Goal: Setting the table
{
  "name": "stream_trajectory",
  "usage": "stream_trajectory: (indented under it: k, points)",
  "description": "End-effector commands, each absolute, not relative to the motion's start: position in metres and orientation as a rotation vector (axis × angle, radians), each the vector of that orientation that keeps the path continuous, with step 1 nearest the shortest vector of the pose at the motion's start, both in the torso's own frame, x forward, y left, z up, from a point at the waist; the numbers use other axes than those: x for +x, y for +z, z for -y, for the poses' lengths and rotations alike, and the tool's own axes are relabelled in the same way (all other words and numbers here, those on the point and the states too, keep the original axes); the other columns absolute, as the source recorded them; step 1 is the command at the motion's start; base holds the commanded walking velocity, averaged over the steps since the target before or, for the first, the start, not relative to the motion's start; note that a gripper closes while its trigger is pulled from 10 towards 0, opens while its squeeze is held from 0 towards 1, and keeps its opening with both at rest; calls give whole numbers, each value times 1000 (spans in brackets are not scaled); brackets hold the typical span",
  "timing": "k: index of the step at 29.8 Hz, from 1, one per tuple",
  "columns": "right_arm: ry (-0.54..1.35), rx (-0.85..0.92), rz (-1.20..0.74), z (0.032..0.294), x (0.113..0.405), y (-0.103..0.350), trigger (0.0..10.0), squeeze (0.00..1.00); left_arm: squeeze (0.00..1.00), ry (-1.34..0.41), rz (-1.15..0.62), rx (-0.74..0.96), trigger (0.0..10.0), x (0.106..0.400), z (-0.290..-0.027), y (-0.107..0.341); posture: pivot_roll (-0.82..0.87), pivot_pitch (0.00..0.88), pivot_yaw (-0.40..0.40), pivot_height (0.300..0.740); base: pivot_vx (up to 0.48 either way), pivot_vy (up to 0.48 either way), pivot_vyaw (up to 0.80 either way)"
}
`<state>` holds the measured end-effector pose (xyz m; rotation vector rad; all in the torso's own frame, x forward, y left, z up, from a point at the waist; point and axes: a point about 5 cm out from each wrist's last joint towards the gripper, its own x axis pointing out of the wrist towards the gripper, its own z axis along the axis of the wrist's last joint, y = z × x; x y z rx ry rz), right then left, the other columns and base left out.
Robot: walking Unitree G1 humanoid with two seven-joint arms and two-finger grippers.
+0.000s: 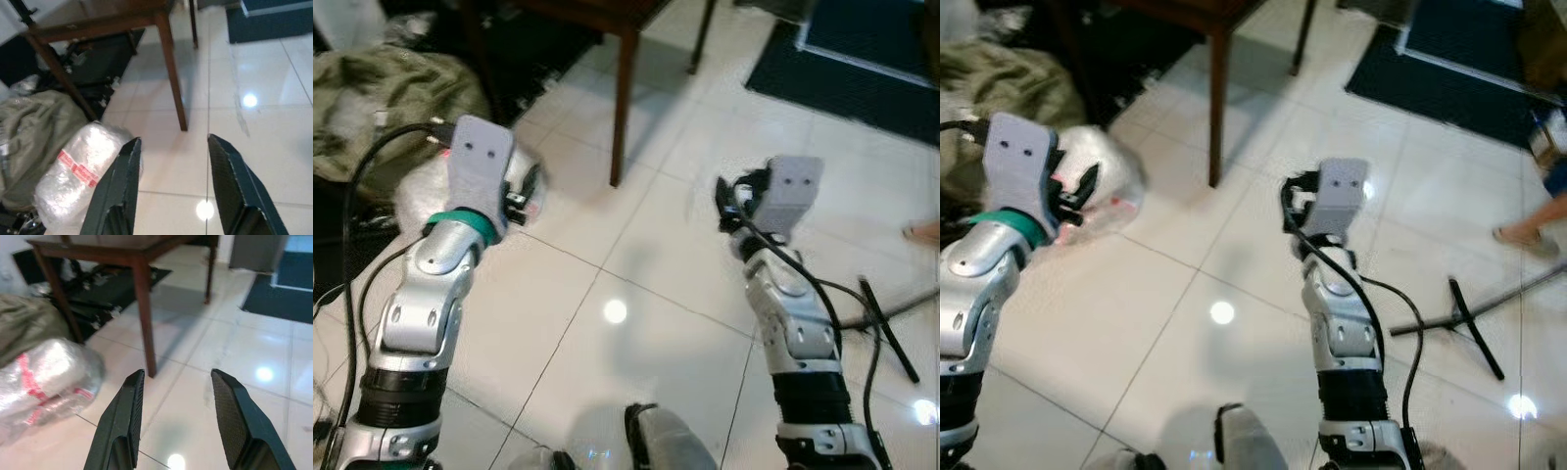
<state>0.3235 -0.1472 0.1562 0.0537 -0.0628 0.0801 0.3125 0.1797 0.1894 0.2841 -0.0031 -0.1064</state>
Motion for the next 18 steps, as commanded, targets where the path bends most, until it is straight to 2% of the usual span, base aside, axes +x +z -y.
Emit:
stream_trajectory:
  k: [1, 4, 5, 6, 7, 9, 18]
  points:
    - [108, 63, 61, 144, 322, 153, 10000, 0, 0, -75, -12, 304, 10000, 311, -185, 182, -79, 63, 33, 740, 0, 0, -800]
    - [155, 61, 49, 138, 320, 149, 10000, 0, 0, -15, -54, 325, 10000, 310, -195, 167, -76, 65, 29, 740, 0, 0, -800]
    - [217, 62, 34, 129, 317, 143, 10000, 0, 0, 47, -113, 330, 10000, 306, -208, 149, -72, 66, 25, 740, 0, 0, -800]
    - [217, 62, 34, 129, 317, 143, 10000, 0, 0, 47, -113, 330, 10000, 306, -208, 149, -72, 66, 25, 740, 0, 0, -800]
    - [295, 63, 12, 118, 313, 135, 10000, 0, 0, 103, -182, 340, 10000, 299, -220, 128, -67, 69, 18, 740, 0, 0, -800]
    - [352, 64, -5, 110, 309, 129, 10000, 0, 0, 139, -231, 351, 10000, 292, -229, 113, -67, 69, 18, 740, 0, 0, -800]
    - [449, 79, -54, 92, 299, 112, 10000, 0, 0, 155, -294, 264, 10000, 279, -239, 85, -62, 67, 10, 740, 0, 0, -800]
